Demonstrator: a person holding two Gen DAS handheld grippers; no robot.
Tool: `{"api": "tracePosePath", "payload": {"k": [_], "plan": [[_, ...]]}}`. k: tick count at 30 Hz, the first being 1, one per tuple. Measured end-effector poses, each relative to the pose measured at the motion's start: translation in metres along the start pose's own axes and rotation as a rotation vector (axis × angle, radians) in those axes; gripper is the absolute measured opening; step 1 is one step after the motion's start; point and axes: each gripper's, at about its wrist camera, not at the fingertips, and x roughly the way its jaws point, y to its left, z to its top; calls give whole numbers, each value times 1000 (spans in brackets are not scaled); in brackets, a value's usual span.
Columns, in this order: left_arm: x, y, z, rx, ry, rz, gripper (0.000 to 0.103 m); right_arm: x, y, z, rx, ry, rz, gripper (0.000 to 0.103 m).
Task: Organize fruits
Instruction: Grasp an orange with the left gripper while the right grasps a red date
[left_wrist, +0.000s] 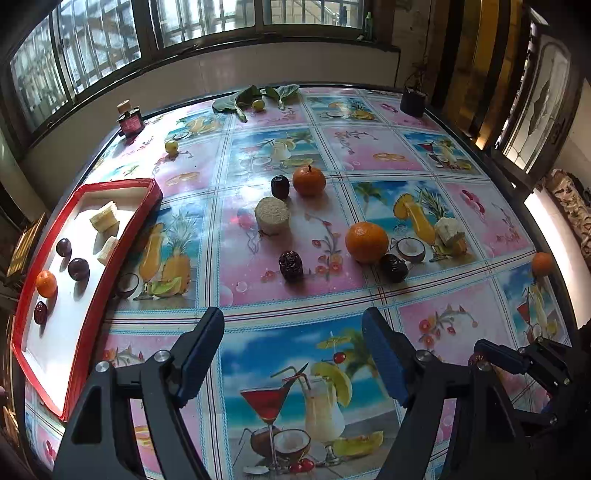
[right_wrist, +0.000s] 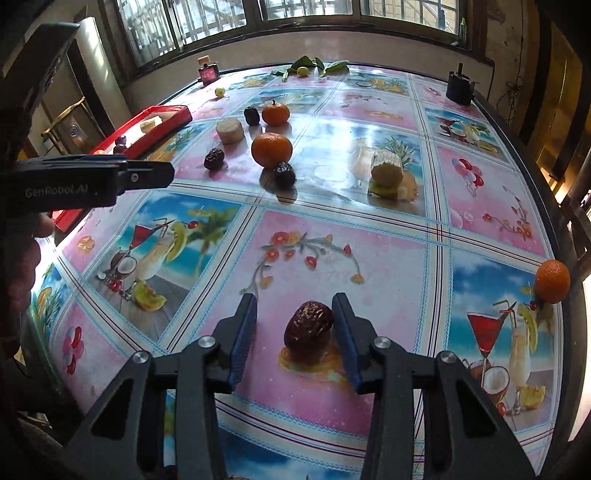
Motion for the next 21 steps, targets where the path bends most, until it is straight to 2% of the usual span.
{"api": "tracePosePath", "payload": {"k": [3,12,15,17,18,19,20,21], "plan": [[6,-6,16,-13,-2,-22,77,0,-1,-1,-8,-6,-14,25],[40,-23,46,-116,69,-137,77,0,-6,-2,7,-18,17,25],[56,-28,50,-131,96,-129,74,0,-8,-3,15,-21,27,25],[64,-30,52,-129,111,-119,63,0,-8,-3,17,-22,32,25],[69,-31,53,-129,127,-121,44,0,-8,-3,18,-23,32,25],[74,-32,53,-131,149,-135,36,1,-8,-2,18,-23,33,25],[77,-31,52,-139,164,-141,36,1,-8,-2,19,-23,34,25],[76,-30,52,-144,145,-133,36,0,-8,-2,20,-23,34,25]]}}
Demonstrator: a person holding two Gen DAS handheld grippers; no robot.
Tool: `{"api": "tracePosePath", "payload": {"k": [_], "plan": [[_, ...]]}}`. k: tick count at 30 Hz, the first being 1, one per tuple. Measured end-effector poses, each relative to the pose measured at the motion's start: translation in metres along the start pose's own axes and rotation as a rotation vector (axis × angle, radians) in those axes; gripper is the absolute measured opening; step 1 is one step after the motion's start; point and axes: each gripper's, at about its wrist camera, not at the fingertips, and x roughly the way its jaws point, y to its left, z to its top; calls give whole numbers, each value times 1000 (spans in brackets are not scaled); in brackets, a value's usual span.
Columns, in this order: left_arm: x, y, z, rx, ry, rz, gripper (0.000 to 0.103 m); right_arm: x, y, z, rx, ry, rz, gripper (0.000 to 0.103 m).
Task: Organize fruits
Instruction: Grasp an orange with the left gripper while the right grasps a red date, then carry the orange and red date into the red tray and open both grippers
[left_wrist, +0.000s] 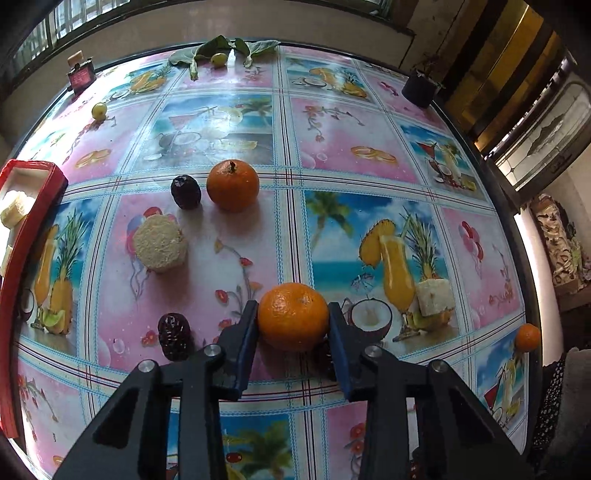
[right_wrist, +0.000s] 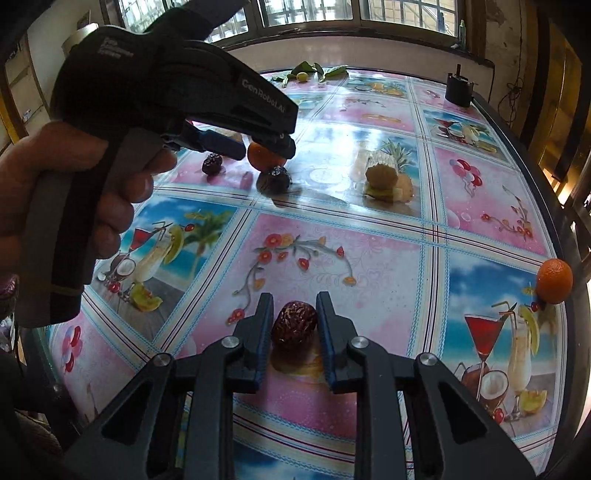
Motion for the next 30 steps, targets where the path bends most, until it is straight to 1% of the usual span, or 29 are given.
{"api": "tracePosePath", "payload": {"k": [1,7,12,22,26,30], "plan": [[0,0,0,5,-4,12,36,0,0,0,1,0,0,25],[-4,8,-2,-6,-11,8,35,0,2,-1,-6,0,-9,25],[-15,21,-14,-9,-12,14,35,-1,3,0,-7,4,-21,25],[-51,53,-70,45,-37,57,35,-8,12,-7,-12,8,-38,25],[-64,70,-91,35,-52,63,35,-9,21,-7,-23,20,-36,25],[-74,89,-103,9,-63,65,35,-6,36,-3,-41,28,-29,25]]}}
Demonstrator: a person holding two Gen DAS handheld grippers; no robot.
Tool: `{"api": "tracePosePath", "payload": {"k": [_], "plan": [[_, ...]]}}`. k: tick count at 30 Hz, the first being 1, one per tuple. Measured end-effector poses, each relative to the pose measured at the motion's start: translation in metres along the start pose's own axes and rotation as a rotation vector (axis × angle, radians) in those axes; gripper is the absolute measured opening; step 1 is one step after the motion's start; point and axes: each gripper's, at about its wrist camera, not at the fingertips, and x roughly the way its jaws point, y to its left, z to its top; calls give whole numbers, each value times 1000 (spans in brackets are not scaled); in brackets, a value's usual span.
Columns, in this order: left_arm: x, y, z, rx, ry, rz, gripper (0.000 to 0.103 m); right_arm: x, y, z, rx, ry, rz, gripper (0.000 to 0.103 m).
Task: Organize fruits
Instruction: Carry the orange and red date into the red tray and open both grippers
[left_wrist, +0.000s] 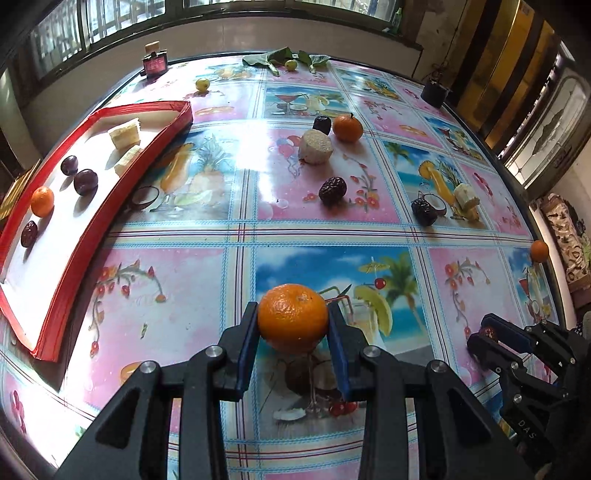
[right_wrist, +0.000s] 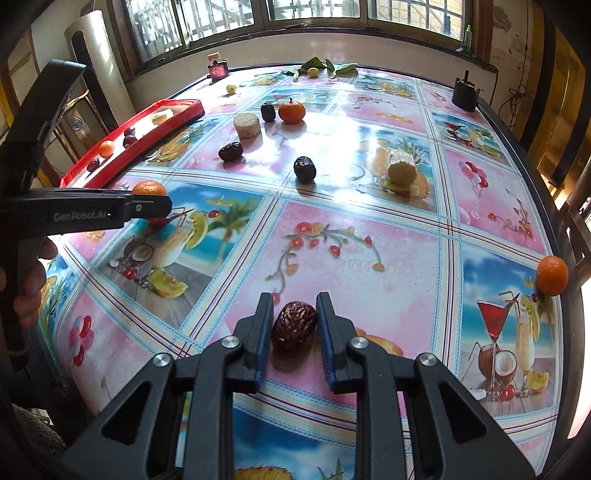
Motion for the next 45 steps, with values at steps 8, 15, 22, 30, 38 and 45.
{"api": "tracePosePath", "payload": {"k": [8,15,22,30,38,45], "plan": [[-15,28,-12,-16,-22,15,35,6,38,17,-56,-1,15,25],[-28,48,-16,-33,-46,-4,35,11,68,29,-108,7,29,25],[-44,80,-11,-86,-84,11,35,20,100,47,-150,1,64,25],[-55,112,-5,-132,-111,47,35,31,142,73,-216,-19,121,26],[-62,138,6,-169,-138,82,35,44,187,108,-291,-49,183,26],[-58,175,18,-225,-144,133,35,61,225,144,-337,-75,223,26]]}}
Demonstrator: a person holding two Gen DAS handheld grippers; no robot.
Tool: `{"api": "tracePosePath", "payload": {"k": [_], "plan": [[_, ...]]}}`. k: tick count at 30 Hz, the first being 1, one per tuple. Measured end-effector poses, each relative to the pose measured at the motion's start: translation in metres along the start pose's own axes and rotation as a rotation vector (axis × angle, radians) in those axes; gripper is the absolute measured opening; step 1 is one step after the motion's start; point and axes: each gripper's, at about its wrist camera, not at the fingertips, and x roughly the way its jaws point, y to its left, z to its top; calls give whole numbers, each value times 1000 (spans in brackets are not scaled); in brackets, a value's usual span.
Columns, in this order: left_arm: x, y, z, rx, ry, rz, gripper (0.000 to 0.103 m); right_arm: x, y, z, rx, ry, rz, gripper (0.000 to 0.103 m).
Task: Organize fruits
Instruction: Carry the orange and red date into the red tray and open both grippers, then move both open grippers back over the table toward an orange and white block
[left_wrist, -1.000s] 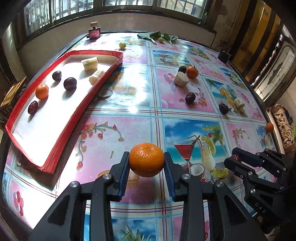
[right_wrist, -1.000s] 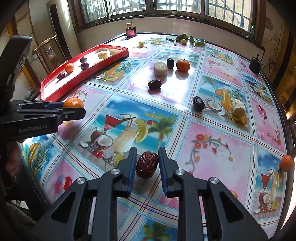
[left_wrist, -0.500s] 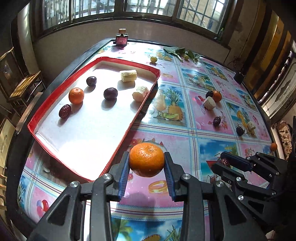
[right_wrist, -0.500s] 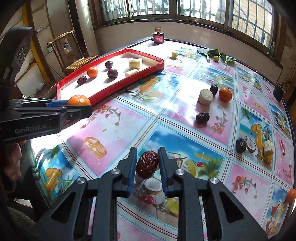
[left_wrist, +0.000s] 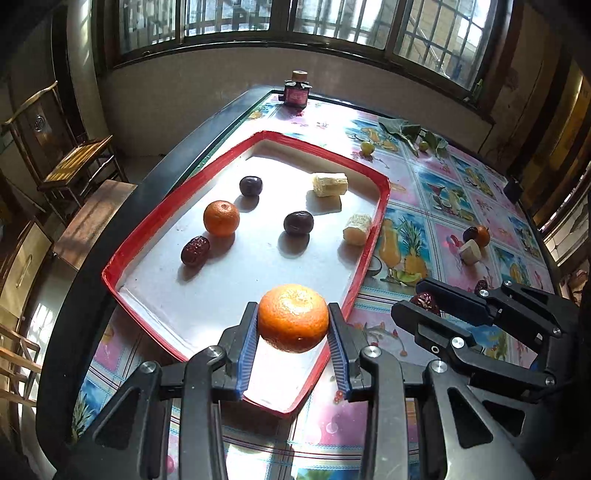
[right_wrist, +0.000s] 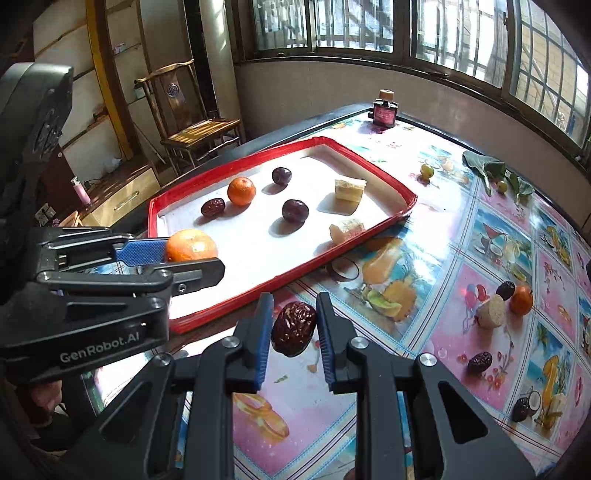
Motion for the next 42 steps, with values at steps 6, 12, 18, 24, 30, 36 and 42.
{"api": "tracePosePath", "payload": {"k": [6,12,18,24,30,36,42], "plan": [[17,32,15,-50,12,72,35,30,6,30,11,6,29,26],[34,50,20,-97,43,100,35,64,5,46,47,41,45,26],[48,58,25,-119,66,115,36,89,3,53,64,70,35,26],[55,57,27,-113,77,128,36,100,2,58,70,85,44,26],[55,54,29,-98,73,151,39,105,1,60,68,88,34,26],[49,56,33,-105,47,196,54,103,-2,59,81,97,9,28],[41,58,34,-119,24,249,69,95,-5,59,94,80,-22,40]]}}
